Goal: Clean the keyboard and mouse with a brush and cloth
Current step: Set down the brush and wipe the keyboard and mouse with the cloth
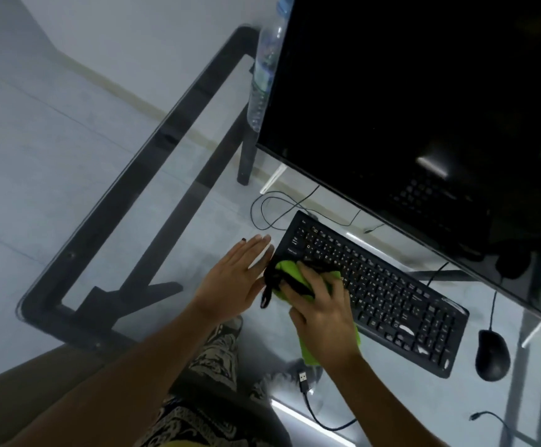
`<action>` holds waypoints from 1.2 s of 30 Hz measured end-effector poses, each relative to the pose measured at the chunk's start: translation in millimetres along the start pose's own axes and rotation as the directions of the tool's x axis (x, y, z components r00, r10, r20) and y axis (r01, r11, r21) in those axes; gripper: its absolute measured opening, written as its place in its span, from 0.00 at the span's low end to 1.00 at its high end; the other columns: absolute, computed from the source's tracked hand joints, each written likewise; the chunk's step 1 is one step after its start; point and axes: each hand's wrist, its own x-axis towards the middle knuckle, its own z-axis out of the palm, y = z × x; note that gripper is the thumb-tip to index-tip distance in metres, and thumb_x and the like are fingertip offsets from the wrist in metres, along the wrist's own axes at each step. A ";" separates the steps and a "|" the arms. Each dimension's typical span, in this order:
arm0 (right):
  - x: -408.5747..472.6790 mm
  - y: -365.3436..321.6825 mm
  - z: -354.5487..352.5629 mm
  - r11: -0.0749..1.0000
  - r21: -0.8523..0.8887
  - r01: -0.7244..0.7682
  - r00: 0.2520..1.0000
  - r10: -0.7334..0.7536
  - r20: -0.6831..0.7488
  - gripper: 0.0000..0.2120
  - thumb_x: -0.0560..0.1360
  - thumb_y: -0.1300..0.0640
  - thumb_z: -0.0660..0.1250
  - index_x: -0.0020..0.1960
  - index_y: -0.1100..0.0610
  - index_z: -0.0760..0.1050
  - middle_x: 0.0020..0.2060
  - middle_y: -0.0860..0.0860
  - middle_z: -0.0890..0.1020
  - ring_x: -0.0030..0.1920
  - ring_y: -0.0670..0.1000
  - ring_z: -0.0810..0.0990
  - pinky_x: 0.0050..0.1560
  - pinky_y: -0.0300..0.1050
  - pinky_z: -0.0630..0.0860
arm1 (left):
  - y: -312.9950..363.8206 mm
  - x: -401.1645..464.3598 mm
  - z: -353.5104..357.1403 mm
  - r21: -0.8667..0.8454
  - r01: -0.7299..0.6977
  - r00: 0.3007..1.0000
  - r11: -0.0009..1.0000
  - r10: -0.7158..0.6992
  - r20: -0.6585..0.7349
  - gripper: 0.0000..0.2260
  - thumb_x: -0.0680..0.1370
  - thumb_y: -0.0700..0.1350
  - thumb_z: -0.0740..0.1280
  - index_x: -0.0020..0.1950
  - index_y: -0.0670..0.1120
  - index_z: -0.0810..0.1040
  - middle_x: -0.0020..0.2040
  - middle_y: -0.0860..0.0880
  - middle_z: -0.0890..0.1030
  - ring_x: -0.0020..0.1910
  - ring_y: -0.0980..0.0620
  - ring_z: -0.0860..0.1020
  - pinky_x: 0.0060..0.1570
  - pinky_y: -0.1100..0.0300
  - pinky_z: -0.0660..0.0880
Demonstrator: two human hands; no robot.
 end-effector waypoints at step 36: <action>-65.6 134.5 -10.9 0.994 -0.013 -0.108 0.989 0.106 -0.107 0.15 0.73 0.54 0.61 0.57 0.49 0.79 0.62 0.57 0.78 0.56 0.64 0.71 0.51 0.60 0.77 | 8.4 -3.3 -0.8 0.065 -0.072 0.997 0.995 0.074 -0.038 0.22 0.82 0.50 0.53 0.75 0.45 0.61 0.73 0.51 0.63 0.75 0.43 0.59 0.72 0.46 0.57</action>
